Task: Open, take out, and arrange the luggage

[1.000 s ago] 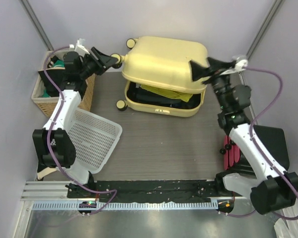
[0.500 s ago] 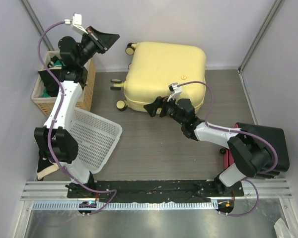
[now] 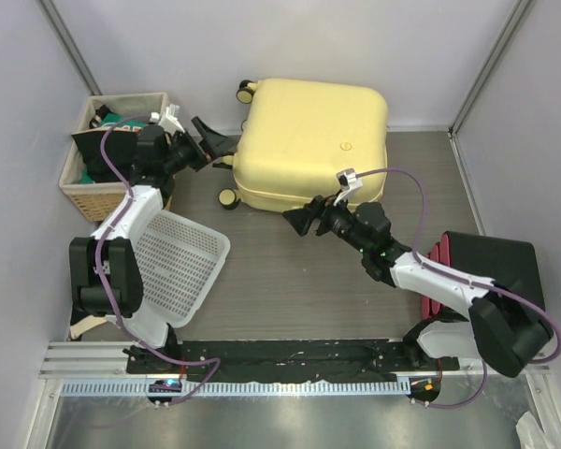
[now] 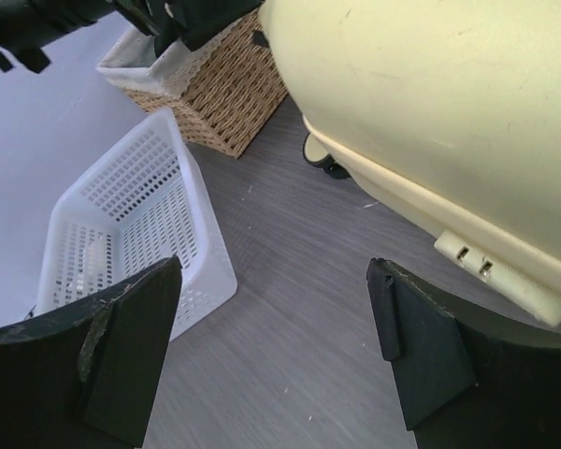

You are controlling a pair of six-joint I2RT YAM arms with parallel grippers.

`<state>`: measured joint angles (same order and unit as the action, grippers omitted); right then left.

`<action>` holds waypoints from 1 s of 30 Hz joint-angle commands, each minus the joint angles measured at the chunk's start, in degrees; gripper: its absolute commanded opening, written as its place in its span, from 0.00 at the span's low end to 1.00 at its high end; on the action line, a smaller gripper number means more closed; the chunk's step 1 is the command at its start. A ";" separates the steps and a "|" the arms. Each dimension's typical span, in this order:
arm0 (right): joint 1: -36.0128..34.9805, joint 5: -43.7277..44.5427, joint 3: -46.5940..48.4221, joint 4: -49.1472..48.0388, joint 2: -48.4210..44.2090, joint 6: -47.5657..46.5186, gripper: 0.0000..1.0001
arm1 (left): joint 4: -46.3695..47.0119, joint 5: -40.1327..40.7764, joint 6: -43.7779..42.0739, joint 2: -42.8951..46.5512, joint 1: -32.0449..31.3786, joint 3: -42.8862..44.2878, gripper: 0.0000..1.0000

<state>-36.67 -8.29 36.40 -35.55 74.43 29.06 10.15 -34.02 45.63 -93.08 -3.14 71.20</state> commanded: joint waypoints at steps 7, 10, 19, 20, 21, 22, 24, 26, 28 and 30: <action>-0.69 -1.02 -3.27 6.28 -9.13 -0.58 0.89 | 20.86 -2.54 10.62 -3.59 1.55 -9.15 1.00; -0.78 -1.72 -3.36 5.84 -8.96 -0.14 0.89 | 24.56 -4.04 12.38 -6.15 1.64 -9.24 1.00; -1.65 -2.43 -3.09 4.52 -7.29 1.62 0.88 | 22.37 -0.87 12.65 -9.93 1.56 -8.10 1.00; -1.74 -2.34 -3.09 4.52 -7.37 1.62 0.88 | 22.28 -0.79 12.82 -10.02 1.55 -8.09 1.00; -2.00 -2.25 -3.01 4.61 -7.20 1.62 0.88 | 22.11 -0.52 13.08 -10.19 1.47 -8.18 1.00; -2.09 -2.08 -3.18 4.61 -7.11 1.70 0.88 | 21.93 -0.52 13.08 -10.37 1.38 -8.18 1.00; -2.27 -1.64 -3.18 4.61 -7.02 1.62 0.88 | 22.01 -1.13 13.26 -10.72 1.12 -8.09 1.00; -2.36 -1.55 -3.18 4.52 -6.50 1.61 0.88 | 24.37 -2.01 14.66 -10.98 0.76 -8.44 1.00; -2.62 -1.20 -3.18 4.26 -6.32 1.70 0.88 | 26.75 -3.68 17.55 -11.16 0.24 -8.80 0.86; -2.88 -0.85 -3.44 4.17 -6.14 1.53 0.87 | 29.39 -4.82 19.32 -11.25 -0.37 -9.50 0.62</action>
<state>-38.87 -9.98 32.97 -28.69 68.01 30.22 32.23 -34.72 60.49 -104.18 -2.00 62.46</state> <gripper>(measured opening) 0.875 0.807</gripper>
